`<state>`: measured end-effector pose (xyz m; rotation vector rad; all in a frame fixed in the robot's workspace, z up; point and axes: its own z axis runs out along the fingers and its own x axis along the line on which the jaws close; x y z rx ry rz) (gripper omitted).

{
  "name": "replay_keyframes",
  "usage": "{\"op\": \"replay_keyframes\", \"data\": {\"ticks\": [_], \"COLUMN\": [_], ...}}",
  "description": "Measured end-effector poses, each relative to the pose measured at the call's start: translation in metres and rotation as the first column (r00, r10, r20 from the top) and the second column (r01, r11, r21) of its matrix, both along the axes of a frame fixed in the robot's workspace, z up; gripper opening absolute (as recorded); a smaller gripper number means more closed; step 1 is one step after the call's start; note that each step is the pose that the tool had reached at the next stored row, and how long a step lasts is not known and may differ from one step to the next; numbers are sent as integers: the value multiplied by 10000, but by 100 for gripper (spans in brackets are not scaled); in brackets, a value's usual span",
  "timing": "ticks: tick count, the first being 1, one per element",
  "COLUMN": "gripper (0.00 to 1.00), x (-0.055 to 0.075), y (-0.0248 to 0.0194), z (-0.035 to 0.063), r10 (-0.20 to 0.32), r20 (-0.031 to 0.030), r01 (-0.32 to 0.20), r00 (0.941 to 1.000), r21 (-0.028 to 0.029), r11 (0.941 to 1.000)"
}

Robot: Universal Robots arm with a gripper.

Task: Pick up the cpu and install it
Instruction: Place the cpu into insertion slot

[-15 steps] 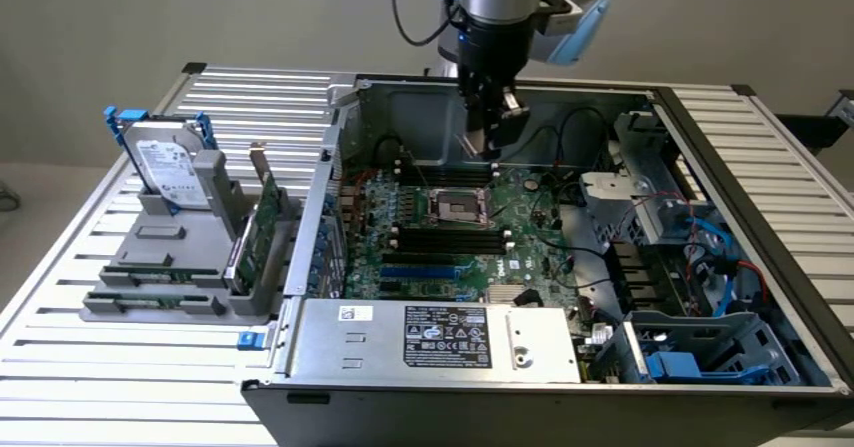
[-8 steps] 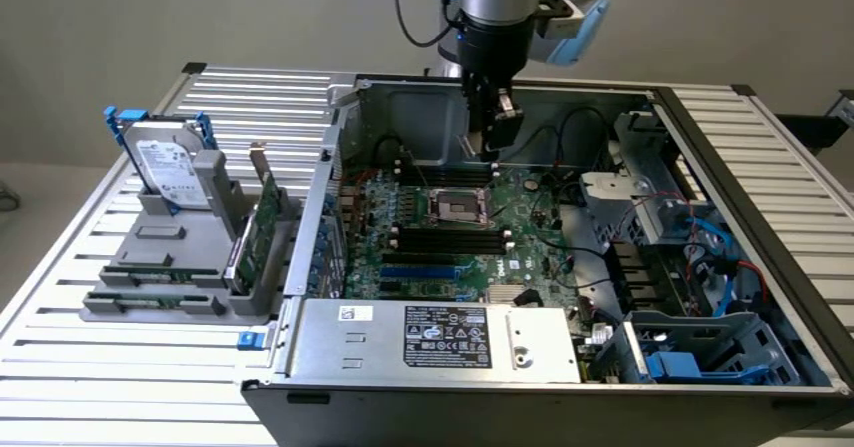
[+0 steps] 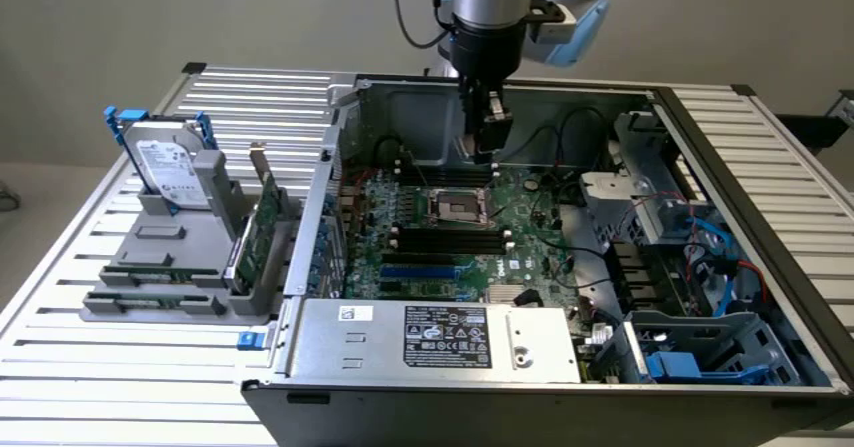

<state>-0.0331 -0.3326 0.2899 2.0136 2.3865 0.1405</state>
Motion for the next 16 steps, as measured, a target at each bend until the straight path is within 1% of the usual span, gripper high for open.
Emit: {"op": "replay_keyframes", "data": {"ticks": [2, 6, 10, 13, 16], "gripper": [55, 55, 55, 55, 55], "x": [-25, -47, -57, -61, -72], "y": [14, 39, 54, 62, 62], "z": [-29, -96, -162, -200, -212], "r10": [-98, -421, -860, -1194, -1428], "r20": [1, 3, 7, 9, -16], "r01": [98, 422, 860, 1194, 1427], "r00": [10000, 9991, 9963, 9928, 9898], "r21": [-24, -122, -198, -226, -231], "r11": [9999, 9990, 9961, 9926, 9895]}}
